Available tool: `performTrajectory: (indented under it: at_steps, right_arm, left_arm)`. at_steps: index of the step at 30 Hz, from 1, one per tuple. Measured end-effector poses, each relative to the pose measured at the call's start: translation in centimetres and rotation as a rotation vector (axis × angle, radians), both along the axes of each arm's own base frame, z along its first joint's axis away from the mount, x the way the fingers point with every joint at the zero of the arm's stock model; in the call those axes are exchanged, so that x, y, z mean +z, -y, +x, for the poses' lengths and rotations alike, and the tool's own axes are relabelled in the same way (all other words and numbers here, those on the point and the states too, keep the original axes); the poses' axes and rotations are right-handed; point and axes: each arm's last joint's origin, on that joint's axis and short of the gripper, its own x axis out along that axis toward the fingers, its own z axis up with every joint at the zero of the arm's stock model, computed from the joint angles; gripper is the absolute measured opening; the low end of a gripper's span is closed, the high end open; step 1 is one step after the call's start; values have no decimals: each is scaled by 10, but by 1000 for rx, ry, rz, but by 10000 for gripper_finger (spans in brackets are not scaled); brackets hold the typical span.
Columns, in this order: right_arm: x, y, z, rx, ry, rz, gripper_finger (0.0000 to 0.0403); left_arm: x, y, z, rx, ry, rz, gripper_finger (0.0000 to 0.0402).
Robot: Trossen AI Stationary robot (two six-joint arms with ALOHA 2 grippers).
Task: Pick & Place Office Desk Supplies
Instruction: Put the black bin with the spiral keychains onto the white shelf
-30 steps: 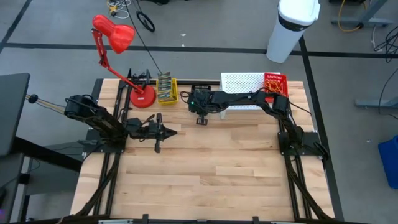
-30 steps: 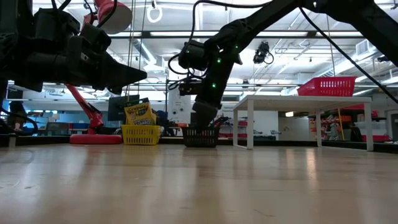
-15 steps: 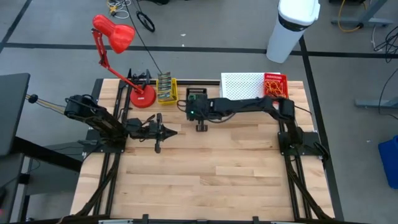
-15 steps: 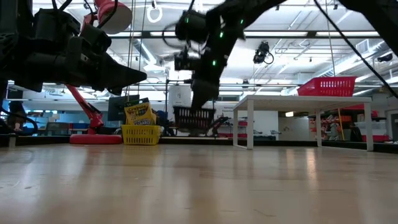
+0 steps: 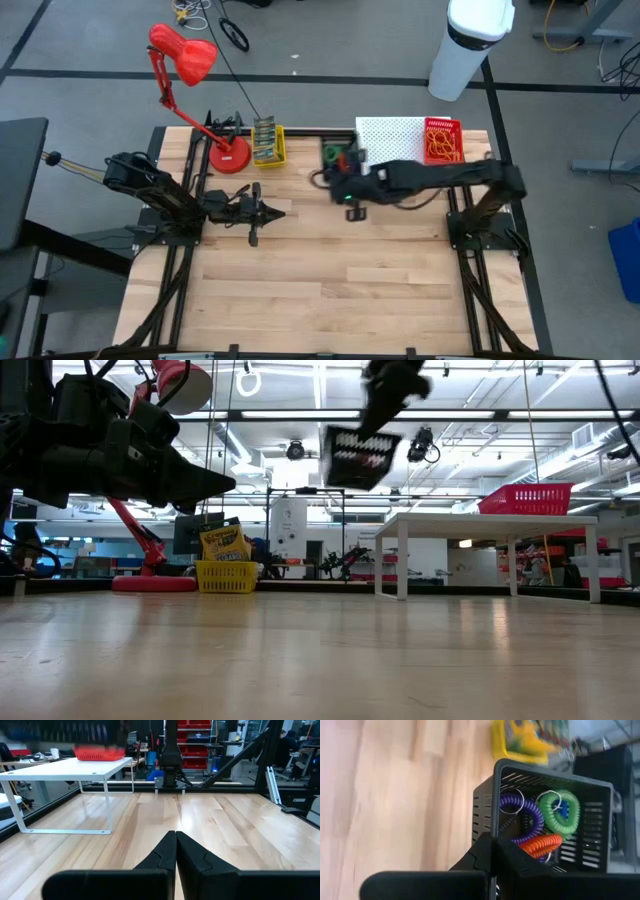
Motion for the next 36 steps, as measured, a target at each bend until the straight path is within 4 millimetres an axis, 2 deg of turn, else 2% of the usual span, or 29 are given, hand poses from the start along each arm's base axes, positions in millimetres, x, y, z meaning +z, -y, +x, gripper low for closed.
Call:
performTrajectory:
  at_steps: [4, 8, 12, 21, 27, 36]
  right_arm:
    - [24, 6, -37, -71, -39, -6, 10]
    - [29, 22, -71, -144, -76, -1, 10]
    - [16, 40, -96, -212, -58, 3, 10]
    - [-21, 71, -144, -210, -108, 54, 10]
    - [-26, 79, -160, -218, -114, 87, 10]
    - [-25, 77, -164, -172, -134, 82, 10]
  left_arm:
    - [0, 0, 0, 0, -5, 0, 11]
    - [-1, 0, 0, 0, -6, 0, 11]
    - [0, 0, 0, 0, -5, 0, 11]
    - [0, 0, 0, 0, -4, -1, 11]
    - [0, 0, 0, 0, -4, -1, 11]
    - [0, 0, 0, 0, -4, -4, 11]
